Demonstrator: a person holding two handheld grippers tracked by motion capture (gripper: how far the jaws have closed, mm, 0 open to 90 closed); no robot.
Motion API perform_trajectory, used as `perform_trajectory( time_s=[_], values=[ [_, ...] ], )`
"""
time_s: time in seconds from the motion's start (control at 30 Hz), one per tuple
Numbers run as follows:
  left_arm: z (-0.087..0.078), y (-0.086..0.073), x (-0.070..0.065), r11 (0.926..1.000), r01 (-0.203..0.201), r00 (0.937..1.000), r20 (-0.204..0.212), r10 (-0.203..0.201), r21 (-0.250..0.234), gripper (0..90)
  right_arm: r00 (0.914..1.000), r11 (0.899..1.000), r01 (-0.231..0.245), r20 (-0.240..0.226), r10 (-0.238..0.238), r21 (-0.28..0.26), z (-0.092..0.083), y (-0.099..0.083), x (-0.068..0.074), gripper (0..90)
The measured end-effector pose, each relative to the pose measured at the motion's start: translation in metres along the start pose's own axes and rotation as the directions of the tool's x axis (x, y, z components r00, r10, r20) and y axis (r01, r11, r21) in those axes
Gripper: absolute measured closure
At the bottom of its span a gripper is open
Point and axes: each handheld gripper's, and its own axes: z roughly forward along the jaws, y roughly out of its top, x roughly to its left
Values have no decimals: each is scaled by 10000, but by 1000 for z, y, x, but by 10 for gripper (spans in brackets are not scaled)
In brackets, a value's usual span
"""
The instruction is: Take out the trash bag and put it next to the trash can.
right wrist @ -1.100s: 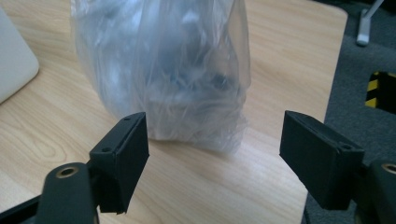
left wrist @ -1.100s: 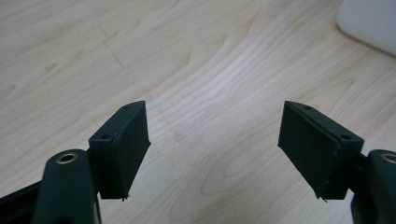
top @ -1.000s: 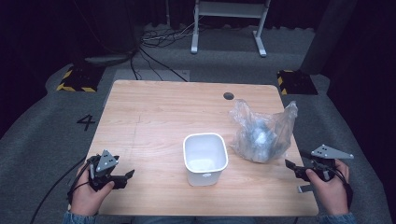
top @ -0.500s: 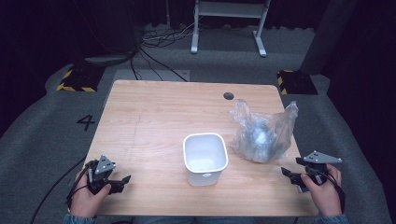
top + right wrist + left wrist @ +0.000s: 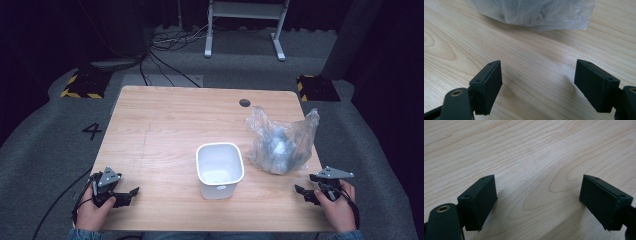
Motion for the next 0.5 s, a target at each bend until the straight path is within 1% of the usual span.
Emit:
perform_trajectory(
  time_s=[0.07,0.1,0.13,0.17,0.27,0.3,0.5],
  values=[
    [0,0,0,10000,-19,10000,-27,19,9,127,10000,10000,-11,9,11,5,2,-1,0,217],
    [1,1,0,10000,-14,10000,-66,15,27,120,9999,9993,-40,101,44,-364,8,-3,1,160],
    [1,1,0,10000,-14,10000,-66,15,27,117,9998,9985,-85,153,93,-548,10,-4,1,145],
    [1,1,1,10000,-29,10000,-60,29,48,114,9999,9981,-69,148,78,-604,11,-4,1,143],
    [1,1,1,10000,-14,10000,-86,14,23,107,9999,9981,-68,141,76,-613,12,-3,1,139],
    [2,1,1,9999,102,9999,-93,-102,24,107,9999,9982,-33,145,41,-601,13,-3,1,134],
    [2,1,1,9999,100,9999,-117,-100,27,107,9999,9982,-23,147,31,-597,13,-2,1,129]
  ],
)
